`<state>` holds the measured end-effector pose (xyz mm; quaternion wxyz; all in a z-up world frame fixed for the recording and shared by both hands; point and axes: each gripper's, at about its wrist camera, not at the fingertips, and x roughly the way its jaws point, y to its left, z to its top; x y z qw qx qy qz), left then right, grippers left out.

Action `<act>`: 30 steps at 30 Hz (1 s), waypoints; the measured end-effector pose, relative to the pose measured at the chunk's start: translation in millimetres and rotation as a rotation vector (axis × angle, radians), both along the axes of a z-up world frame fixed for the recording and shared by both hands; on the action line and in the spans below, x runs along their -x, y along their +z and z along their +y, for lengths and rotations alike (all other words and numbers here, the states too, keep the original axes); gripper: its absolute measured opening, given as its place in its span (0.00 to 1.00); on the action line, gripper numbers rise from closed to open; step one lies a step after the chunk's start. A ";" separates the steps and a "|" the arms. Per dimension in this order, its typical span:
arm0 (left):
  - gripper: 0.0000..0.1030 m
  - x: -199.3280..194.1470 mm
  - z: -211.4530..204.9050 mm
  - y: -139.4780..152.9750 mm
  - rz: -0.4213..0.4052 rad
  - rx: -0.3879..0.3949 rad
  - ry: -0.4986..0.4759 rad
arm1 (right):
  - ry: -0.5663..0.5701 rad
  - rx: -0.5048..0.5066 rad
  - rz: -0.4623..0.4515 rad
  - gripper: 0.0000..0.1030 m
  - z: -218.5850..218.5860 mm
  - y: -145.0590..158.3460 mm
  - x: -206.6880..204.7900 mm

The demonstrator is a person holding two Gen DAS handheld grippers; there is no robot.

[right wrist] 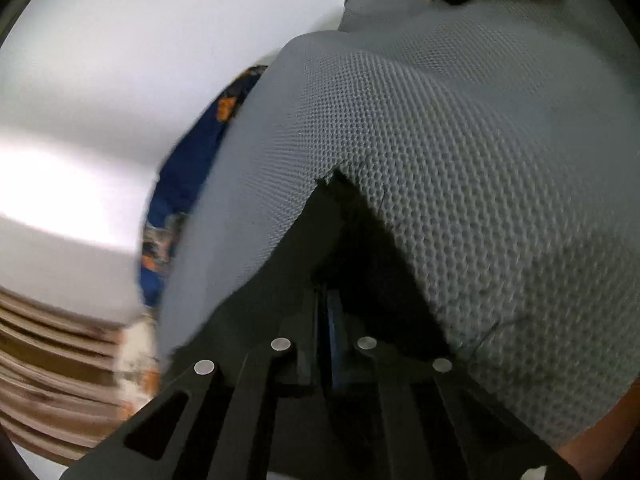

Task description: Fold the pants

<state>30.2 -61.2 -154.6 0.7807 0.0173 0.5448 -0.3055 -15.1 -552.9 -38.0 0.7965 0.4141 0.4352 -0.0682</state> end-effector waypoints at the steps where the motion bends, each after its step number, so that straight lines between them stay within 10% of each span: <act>1: 0.84 -0.2 -0.2 0.1 0.000 0.000 -0.001 | 0.009 0.046 0.015 0.03 3.1 2.9 -2.1; 9: 0.88 -0.2 2.7 -2.2 -0.011 0.015 -0.011 | -0.044 0.387 0.087 0.00 18.3 9.2 12.7; 14: 0.89 2.6 1.7 -1.9 -0.025 0.000 -0.036 | -0.134 0.388 -0.086 0.08 5.1 16.2 36.1; 19: 0.89 1.0 10.2 0.3 0.006 0.038 -0.038 | -0.272 0.325 -0.147 0.09 -7.5 35.5 85.4; 24: 0.89 -2.0 30.7 6.7 0.058 0.154 0.025 | 0.005 0.057 -0.339 0.10 75.0 63.3 107.6; 30: 0.89 7.1 57.2 17.1 0.016 0.231 0.114 | 0.275 -0.237 -0.255 0.10 213.4 13.5 79.7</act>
